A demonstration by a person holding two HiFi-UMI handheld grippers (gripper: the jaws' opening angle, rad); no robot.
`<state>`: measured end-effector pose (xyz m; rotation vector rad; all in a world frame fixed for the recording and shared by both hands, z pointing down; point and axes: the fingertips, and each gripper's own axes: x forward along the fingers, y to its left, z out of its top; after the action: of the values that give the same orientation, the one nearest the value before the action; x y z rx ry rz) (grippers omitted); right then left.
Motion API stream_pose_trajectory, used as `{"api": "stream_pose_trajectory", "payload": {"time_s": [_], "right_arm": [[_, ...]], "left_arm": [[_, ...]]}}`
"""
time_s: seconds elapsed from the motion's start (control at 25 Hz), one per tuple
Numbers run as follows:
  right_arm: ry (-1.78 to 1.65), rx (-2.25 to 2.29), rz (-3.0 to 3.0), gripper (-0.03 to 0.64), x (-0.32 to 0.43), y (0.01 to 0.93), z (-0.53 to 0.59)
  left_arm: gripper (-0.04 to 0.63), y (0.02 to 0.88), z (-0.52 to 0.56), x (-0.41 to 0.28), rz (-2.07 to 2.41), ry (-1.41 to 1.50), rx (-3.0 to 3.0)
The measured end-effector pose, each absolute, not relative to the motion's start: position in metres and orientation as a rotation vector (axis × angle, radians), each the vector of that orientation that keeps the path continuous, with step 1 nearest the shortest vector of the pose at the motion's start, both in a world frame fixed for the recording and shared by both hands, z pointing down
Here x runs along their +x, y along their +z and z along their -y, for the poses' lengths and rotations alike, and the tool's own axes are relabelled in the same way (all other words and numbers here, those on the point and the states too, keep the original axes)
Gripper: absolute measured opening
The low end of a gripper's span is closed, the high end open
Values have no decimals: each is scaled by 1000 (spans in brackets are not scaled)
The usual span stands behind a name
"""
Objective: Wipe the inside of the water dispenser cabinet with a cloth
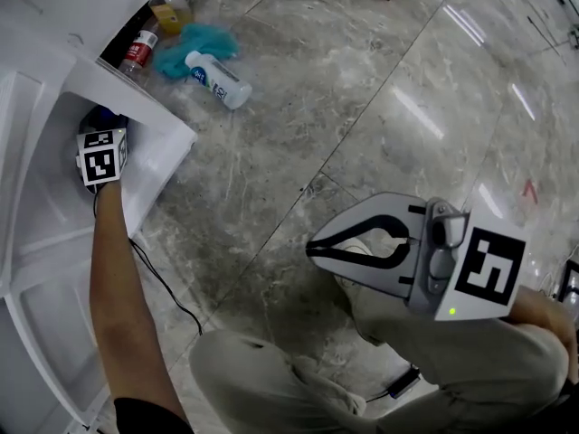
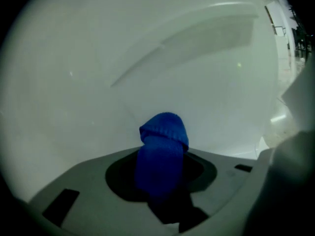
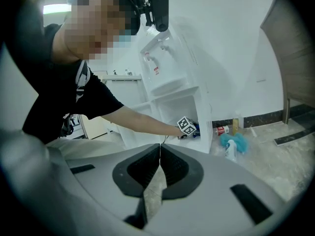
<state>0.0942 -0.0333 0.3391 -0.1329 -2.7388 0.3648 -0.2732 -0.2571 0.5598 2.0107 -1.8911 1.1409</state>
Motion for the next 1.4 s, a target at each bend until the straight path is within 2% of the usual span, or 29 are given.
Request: {"api": "stream_pose_trajectory", "payload": {"time_s": [0.2,0.32,0.56,0.76,1.12,1.4], "right_arm": [[338,-139,2718,-2,85,346,34],[396,-221,2657,-2,67,351,28],[407,-402,2592,-2,34,338,16],[426,-443,2601,-2,19,338,13],[343,-527,2597,-2,-3,340,0],[308,-520,2537,-2,4,346,-7]], "left_arm": [[146,558,239,-240,1815,1099,2145],[147,562,230,-229,1765,1202,2196],[149,565,243,-248,1750,1249,2095],[140,564,256,-275,1821,1139,1931],[141,549,231,-233,1806,857,2168],[141,452,226,-257,2285,221,2164]]}}
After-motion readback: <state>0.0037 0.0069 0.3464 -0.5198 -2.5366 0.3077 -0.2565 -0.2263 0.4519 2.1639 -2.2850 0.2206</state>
